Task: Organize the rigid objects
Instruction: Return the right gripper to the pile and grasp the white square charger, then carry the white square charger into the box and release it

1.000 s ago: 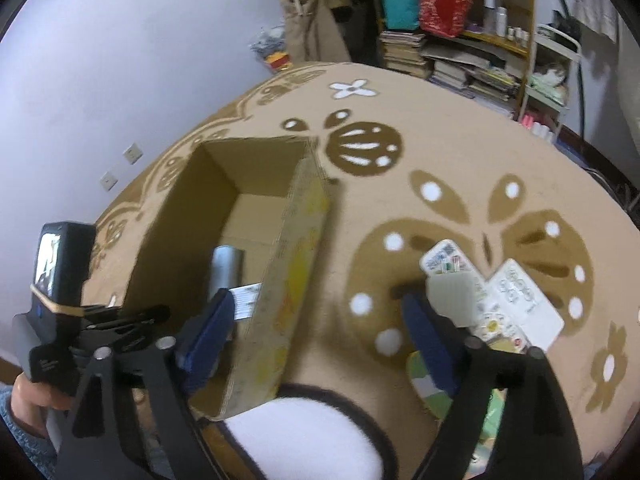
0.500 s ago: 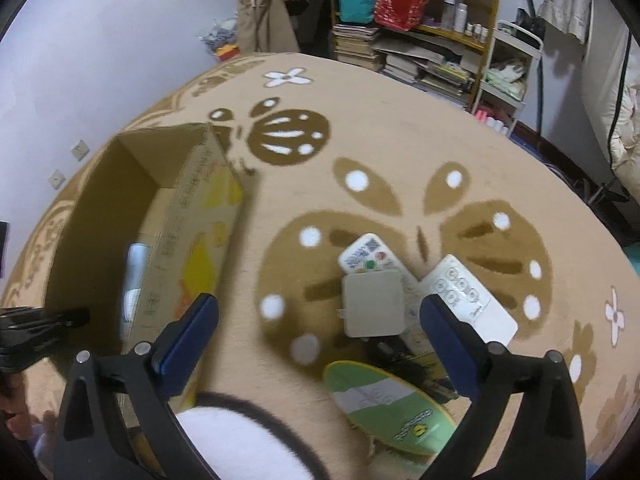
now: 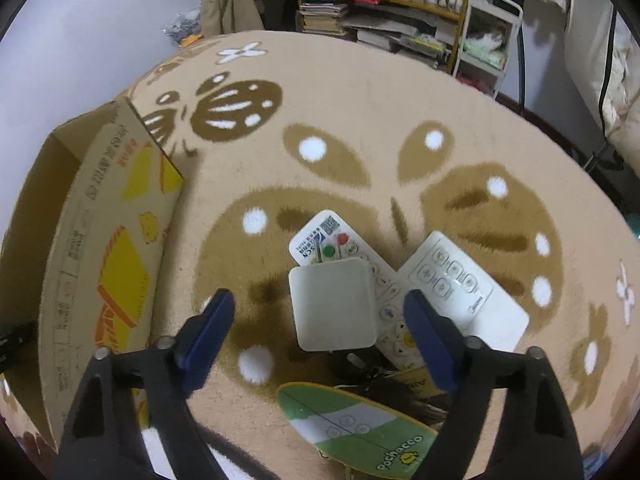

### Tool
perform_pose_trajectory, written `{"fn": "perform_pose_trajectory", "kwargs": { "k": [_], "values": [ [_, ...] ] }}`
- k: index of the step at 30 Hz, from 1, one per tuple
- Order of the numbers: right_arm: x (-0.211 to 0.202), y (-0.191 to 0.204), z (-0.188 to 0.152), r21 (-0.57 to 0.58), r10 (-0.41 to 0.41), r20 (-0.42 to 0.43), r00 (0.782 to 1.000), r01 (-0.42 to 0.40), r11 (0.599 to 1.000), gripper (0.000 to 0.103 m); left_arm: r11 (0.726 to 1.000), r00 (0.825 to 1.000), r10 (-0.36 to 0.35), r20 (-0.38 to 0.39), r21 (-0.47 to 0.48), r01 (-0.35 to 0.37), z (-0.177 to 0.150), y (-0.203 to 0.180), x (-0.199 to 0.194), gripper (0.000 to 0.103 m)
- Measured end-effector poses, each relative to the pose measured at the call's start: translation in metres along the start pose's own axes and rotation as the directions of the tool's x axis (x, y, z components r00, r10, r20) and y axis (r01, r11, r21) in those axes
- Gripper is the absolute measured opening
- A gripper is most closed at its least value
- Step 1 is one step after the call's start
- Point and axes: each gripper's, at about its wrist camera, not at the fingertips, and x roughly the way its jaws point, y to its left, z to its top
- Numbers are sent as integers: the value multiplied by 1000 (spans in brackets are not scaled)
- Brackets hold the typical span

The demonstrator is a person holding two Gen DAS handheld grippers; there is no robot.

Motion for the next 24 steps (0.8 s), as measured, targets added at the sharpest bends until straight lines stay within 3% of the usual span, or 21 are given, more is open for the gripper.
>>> {"fn": "perform_pose_trajectory", "kwargs": {
  "k": [2,7,16,24],
  "values": [
    [6,0,-1,-3,-17,-9,1000,17,1000,67,1000,1000,-1,0,-1,1,0,0,0,10],
    [16,2,-5,-28,-55,-19,998,55,998,53,1000,1000,-2,0,3,2,0,0,0,10],
    [14,9,-7,-63,-116,-7,993,116,991,51,1000,1000,-1,1,3,1,-1,0,0,10],
    [-9,18,2,-43,-35,49,998,37,998,51,1000,1000,-1,0,1,1,-1,-1,0,10]
  ]
}}
